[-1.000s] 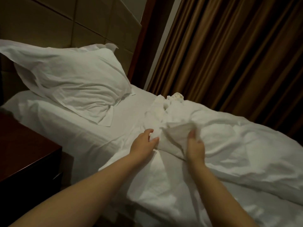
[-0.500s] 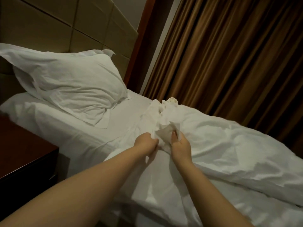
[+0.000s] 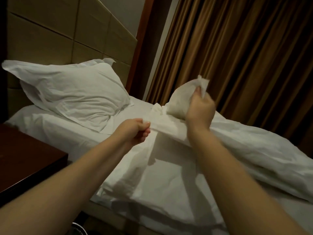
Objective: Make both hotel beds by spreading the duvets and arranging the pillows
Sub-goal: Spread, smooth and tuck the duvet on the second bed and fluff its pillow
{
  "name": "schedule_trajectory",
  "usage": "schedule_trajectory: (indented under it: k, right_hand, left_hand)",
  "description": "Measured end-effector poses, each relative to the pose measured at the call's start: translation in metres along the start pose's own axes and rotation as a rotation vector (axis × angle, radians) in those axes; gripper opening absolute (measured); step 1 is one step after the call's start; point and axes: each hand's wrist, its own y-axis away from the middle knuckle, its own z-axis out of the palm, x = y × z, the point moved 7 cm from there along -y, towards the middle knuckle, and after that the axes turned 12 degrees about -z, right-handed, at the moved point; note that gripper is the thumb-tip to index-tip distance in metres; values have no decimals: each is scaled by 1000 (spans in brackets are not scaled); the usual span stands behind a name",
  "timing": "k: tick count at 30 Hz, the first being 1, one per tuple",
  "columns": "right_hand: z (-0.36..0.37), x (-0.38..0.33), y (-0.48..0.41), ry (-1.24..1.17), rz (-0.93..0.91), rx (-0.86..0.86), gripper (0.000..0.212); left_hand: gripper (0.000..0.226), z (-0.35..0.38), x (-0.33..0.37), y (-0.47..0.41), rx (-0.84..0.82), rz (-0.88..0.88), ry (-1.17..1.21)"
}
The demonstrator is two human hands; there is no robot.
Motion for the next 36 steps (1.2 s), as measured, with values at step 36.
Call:
schedule_trajectory:
  k: [36]
  right_hand:
    - [41,40,101,-127,17,29,32]
  left_hand:
    - [41,-43,-162,8,250,-145,55]
